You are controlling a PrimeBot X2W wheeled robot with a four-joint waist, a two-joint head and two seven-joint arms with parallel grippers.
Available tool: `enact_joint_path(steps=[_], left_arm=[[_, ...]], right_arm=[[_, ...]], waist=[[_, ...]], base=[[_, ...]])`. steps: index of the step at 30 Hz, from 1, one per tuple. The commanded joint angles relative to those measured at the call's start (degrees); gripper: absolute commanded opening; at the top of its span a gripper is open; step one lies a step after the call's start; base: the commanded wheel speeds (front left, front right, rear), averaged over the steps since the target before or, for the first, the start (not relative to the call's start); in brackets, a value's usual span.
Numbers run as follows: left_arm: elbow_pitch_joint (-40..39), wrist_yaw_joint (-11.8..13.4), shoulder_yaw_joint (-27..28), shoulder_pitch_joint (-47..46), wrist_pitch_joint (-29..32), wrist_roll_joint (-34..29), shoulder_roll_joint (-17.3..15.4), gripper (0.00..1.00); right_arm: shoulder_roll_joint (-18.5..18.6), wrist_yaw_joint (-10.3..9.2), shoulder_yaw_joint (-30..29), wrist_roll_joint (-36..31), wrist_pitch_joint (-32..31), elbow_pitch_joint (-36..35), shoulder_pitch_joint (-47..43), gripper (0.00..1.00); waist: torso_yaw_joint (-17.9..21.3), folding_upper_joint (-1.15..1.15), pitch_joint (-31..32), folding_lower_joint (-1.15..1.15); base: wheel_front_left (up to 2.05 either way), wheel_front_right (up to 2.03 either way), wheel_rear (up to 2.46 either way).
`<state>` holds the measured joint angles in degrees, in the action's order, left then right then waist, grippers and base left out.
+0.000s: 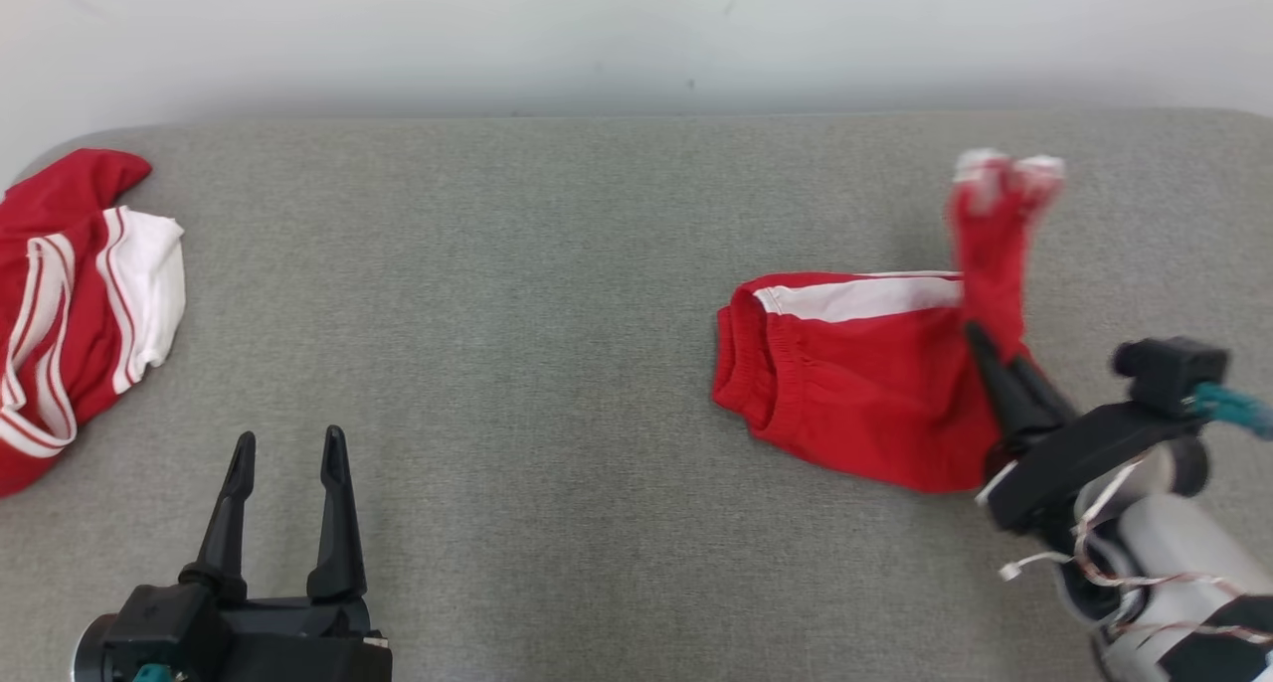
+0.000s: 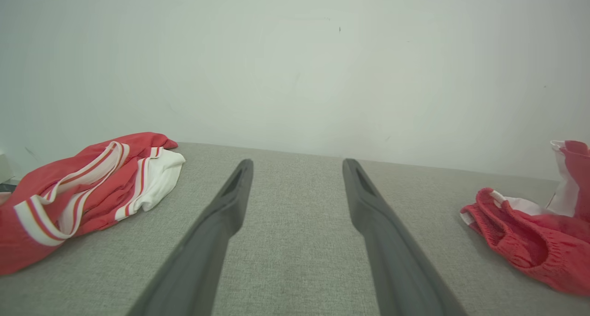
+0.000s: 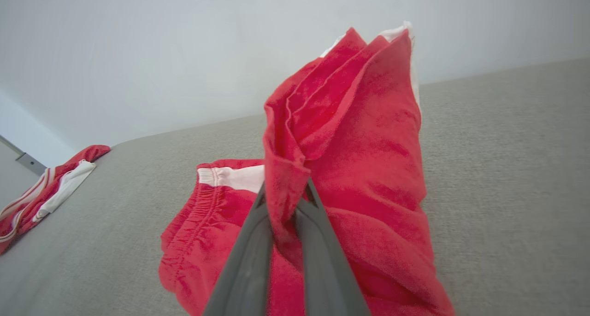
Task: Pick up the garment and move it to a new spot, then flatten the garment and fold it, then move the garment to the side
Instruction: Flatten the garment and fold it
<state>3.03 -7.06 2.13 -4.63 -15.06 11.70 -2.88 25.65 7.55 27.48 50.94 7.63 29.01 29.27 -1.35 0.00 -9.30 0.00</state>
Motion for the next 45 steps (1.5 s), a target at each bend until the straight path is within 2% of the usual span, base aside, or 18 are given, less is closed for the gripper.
enact_joint_path(steps=[1,7,8,13,17,18,19,22,29,34,37,38,39,40,45], left_arm=[[-0.17,0.28,0.04,0.78,-0.17,0.35,-0.01,1.00],[-0.24,0.63,-0.95,1.12,-0.17,0.71,-0.01,1.00],[-0.13,0.74,-1.19,0.98,-0.17,0.93,0.00,1.00],[0.07,0.92,-1.93,0.73,-0.17,1.33,-0.01,1.00],[0.33,1.04,-2.39,0.84,-0.17,1.55,0.00,1.00],[0.41,1.12,-2.43,0.91,-0.17,1.56,-0.01,1.00],[0.50,1.19,-2.37,1.03,-0.18,1.53,-0.01,1.00],[0.79,1.27,-2.01,1.35,-0.17,1.33,0.00,1.00],[0.81,1.13,-1.36,1.88,-0.17,0.90,0.00,1.00],[0.52,1.14,-1.28,2.49,-0.18,0.76,-0.01,1.00],[0.43,1.22,-1.16,2.39,-0.18,0.74,-0.01,1.00],[0.33,1.26,-1.07,2.37,-0.18,0.71,-0.01,1.00],[0.28,1.25,-0.98,2.44,-0.17,0.63,0.00,1.00],[0.34,1.17,-1.03,2.47,-0.17,0.42,0.00,1.00],[0.58,0.74,-1.19,1.89,-0.18,0.01,0.01,1.00]], right_arm=[[-0.70,-0.13,0.22,-0.85,-0.35,-0.95,-0.95,0.00],[-5.59,-0.13,0.09,-5.93,-3.31,-5.50,-4.75,0.00],[-7.48,-0.14,-0.44,-6.97,-4.03,-5.64,-5.47,0.00],[-11.92,-0.14,-1.23,-10.05,-4.61,-4.53,-7.06,0.00],[-13.67,-0.14,-1.87,-11.52,-4.57,-2.99,-7.66,0.00],[-13.94,-0.14,-2.22,-11.98,-3.76,-2.88,-7.75,0.58],[-14.24,-0.14,-2.38,-12.03,-3.45,-2.58,-7.87,1.00],[-14.21,-0.14,-3.14,-12.44,-1.63,-3.02,-8.01,1.00],[-11.61,-0.14,-7.70,-12.55,3.43,-6.00,-9.30,1.00],[-9.56,-0.14,-12.48,-13.35,4.86,-6.49,-10.66,1.00],[-8.35,-0.14,-13.36,-14.87,5.20,-6.23,-10.69,1.00],[-7.98,-0.14,-13.45,-15.34,5.25,-5.66,-10.51,0.69],[-7.46,-0.14,-13.40,-15.85,5.09,-4.88,-10.07,0.30],[-6.74,-0.14,-13.26,-16.43,4.79,-4.04,-9.47,0.00],[-5.15,-0.14,-10.68,-18.90,5.09,1.05,-6.42,0.00]], waist=[[-0.49,0.00,0.18,0.00],[-2.14,0.00,0.26,0.00],[-2.81,0.00,0.22,0.00],[-4.11,0.00,0.15,0.00],[-4.53,0.00,0.15,0.00],[-4.53,0.00,0.19,0.00],[-4.47,0.00,0.35,0.00],[-3.96,0.00,1.08,0.00],[-2.65,0.00,2.76,0.00],[-1.92,0.00,3.22,0.00],[-1.71,0.00,3.21,0.00],[-1.54,0.00,3.16,0.00],[-1.43,0.00,3.11,0.00],[-1.41,0.00,3.06,0.00],[-1.93,0.00,2.67,0.00]], base=[[0.00,0.00,0.00],[0.00,0.00,0.00],[0.00,0.00,0.00],[0.00,0.00,0.00],[0.00,0.00,0.00],[0.00,0.00,0.00],[0.00,0.00,0.00],[0.00,0.00,0.00],[0.00,0.00,0.00],[0.00,0.00,0.00],[0.00,0.00,0.00],[0.00,0.00,0.00],[0.00,0.00,0.00],[0.00,0.00,0.00],[0.00,0.00,0.00]])
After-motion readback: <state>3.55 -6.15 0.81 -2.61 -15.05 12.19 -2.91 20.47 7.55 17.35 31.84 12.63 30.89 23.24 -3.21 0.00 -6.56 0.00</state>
